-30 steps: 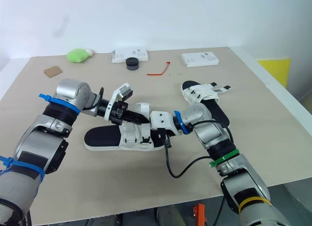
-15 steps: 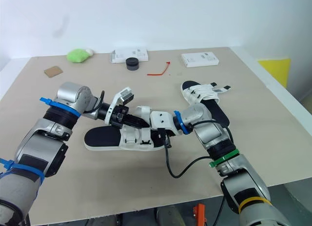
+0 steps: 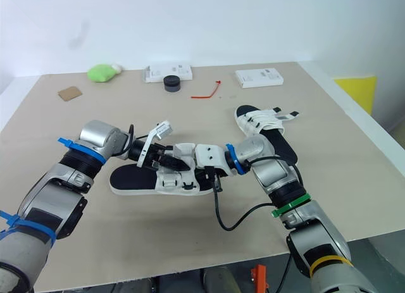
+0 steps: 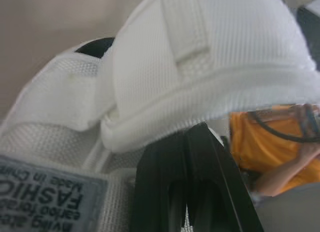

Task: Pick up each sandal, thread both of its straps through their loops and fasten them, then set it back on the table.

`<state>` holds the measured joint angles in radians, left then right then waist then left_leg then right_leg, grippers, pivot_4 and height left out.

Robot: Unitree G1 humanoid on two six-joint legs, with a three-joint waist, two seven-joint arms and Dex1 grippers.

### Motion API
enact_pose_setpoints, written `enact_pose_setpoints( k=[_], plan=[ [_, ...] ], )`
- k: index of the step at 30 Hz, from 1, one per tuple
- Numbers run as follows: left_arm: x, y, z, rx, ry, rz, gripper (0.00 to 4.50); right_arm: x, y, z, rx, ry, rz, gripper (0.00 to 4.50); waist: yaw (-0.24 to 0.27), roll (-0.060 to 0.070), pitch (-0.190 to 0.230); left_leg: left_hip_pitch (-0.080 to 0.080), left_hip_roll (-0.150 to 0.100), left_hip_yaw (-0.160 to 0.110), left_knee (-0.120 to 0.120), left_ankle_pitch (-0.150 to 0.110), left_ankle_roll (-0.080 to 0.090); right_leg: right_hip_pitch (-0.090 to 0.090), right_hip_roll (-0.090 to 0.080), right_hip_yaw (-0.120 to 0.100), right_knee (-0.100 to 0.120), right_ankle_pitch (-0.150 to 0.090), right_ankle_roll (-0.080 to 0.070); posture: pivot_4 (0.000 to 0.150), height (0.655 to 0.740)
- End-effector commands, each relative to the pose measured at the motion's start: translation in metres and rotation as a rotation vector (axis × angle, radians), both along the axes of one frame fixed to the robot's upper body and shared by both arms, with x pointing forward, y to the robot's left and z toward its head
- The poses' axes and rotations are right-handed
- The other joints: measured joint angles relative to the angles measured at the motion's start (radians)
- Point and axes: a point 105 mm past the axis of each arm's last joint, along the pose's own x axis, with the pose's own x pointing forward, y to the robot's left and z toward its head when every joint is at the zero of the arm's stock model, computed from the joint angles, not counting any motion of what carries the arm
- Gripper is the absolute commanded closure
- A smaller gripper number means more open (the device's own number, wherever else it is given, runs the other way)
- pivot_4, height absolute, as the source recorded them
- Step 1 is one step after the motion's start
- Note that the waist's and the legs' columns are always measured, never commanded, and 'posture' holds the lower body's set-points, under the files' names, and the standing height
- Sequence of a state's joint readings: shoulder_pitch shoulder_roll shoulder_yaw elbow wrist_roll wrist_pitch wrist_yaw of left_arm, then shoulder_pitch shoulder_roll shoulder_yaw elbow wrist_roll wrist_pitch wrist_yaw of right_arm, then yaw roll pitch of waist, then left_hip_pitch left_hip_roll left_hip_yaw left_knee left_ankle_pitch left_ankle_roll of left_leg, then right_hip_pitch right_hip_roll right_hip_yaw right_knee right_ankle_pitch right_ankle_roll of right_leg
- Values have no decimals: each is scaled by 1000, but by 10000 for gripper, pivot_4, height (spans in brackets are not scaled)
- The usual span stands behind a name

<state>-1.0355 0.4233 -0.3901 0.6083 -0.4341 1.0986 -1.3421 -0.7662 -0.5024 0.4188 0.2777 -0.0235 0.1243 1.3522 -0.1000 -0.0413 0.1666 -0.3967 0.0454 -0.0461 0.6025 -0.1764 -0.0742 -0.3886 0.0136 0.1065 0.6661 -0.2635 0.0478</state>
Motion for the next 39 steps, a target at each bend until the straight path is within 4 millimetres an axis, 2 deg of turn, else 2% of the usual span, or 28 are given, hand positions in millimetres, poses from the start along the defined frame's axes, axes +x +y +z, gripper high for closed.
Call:
enact_pose_setpoints(
  k=[1, 5, 11, 13, 17, 20, 24, 29, 34, 39],
  plan=[
    [-7, 7, -22, 95, -41, -45, 44466, -3, -16, -35, -120, 84, -50, 45000, 0, 0, 0, 0, 0, 0, 0, 0, 0, 0, 0, 0, 0, 0, 0, 1500, 7400],
    [-15, 5, -14, 51, -93, -106, 44466, -4, -16, -35, -119, 84, -49, 45000, 0, 2, -1, 0, 1, 0, -1, 0, 0, 0, 0, 0, 0, 0, -1, 1500, 7400],
    [-16, -8, 13, -65, -211, -144, 44466, -3, -15, -34, -120, 84, -50, 45000, 0, 2, -1, 0, 1, 0, -1, -1, 1, 0, 1, 0, 0, -1, -1, 1500, 7400],
    [-20, -14, 29, -124, -217, -159, 44466, -3, -15, -35, -120, 84, -50, 45000, 0, 2, -1, 0, 1, 0, -1, -1, 1, 0, 1, 0, 0, -1, -1, 1500, 7400],
    [-30, -17, 40, -163, -192, -187, 44466, -2, -15, -35, -120, 85, -52, 45000, 0, 2, -1, 0, 0, 0, 0, -1, 1, 0, 0, 0, 0, -1, -1, 1500, 7400],
    [-38, -14, 39, -150, -180, -217, 44466, -2, -15, -35, -118, 87, -53, 45000, 0, 2, -1, 0, 0, 0, 0, -1, 1, 0, 0, 0, 0, -1, -1, 1500, 7400],
    [-45, -5, 23, -71, -224, -258, 44466, -2, -15, -35, -115, 87, -53, 45000, 0, 2, -1, 0, 1, 0, 0, -1, 1, 0, 1, 0, 0, 0, -1, 1500, 7400],
    [-48, -2, 12, -27, -294, -287, 44466, -3, -15, -35, -112, 88, -52, 45000, 0, 2, -1, 1, 1, 0, 0, -1, 1, 0, 1, 0, 0, 0, -1, 1500, 7400],
    [-42, -5, -2, 16, -359, -254, 44466, -3, -13, -34, -106, 88, -48, 45000, 0, 2, -2, 2, 1, 0, 0, -1, 1, 2, 0, 1, 0, -1, -1, 1500, 7400],
    [-33, -10, -4, 18, -394, -201, 44466, -3, -13, -33, -104, 87, -48, 45000, 1, 3, -2, 2, 1, 1, 0, 0, 2, 2, 0, 1, 0, -1, -1, 1500, 7400]
  ],
)
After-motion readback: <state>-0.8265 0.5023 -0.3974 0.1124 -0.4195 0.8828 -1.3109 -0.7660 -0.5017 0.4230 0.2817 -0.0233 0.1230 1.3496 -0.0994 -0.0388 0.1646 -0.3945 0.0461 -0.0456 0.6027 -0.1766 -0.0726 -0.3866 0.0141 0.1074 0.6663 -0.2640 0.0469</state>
